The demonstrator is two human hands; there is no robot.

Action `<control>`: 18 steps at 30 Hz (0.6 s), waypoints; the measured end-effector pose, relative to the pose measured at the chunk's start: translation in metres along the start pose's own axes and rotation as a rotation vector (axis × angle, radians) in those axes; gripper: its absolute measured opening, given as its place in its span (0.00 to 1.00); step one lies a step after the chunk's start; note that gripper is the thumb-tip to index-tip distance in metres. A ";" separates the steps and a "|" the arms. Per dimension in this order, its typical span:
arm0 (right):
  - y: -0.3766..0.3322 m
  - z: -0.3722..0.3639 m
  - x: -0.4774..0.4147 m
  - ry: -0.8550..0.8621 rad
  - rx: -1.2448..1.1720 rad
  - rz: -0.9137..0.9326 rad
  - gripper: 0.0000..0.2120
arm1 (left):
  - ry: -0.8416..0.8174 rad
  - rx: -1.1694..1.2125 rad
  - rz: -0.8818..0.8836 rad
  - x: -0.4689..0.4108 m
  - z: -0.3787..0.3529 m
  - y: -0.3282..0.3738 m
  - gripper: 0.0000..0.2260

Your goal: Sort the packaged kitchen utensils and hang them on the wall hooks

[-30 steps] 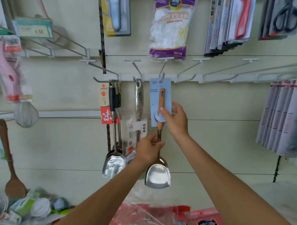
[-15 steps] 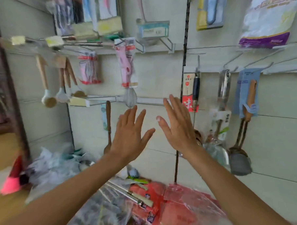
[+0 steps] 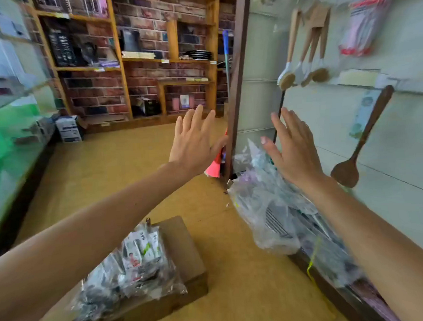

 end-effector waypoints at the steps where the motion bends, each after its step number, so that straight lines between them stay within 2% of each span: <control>1: -0.024 -0.018 -0.004 -0.009 -0.027 0.021 0.36 | -0.009 -0.013 0.030 0.010 -0.001 -0.028 0.32; 6: -0.129 -0.103 -0.007 -0.101 -0.160 0.105 0.35 | -0.074 -0.078 0.171 0.068 -0.020 -0.138 0.31; 11: -0.201 -0.178 0.004 -0.209 -0.240 0.159 0.36 | -0.186 -0.060 0.356 0.130 -0.049 -0.213 0.30; 13: -0.222 -0.205 0.011 -0.258 -0.267 0.155 0.36 | -0.272 0.004 0.459 0.153 -0.065 -0.232 0.28; 16: -0.250 -0.244 0.024 -0.380 -0.332 0.096 0.34 | -0.490 0.133 0.691 0.196 -0.095 -0.254 0.25; 18: -0.267 -0.266 0.032 -0.469 -0.377 0.025 0.34 | -0.622 0.146 0.768 0.229 -0.117 -0.260 0.25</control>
Point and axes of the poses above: each hand's wrist, its own x-axis away from the middle knuckle, its own z-axis out of the back of the hand, y = z × x, the point moved 4 cm from there along -x, towards the middle knuckle, and after that the axes turned 5 degrees about y, right-handed, at the moved point
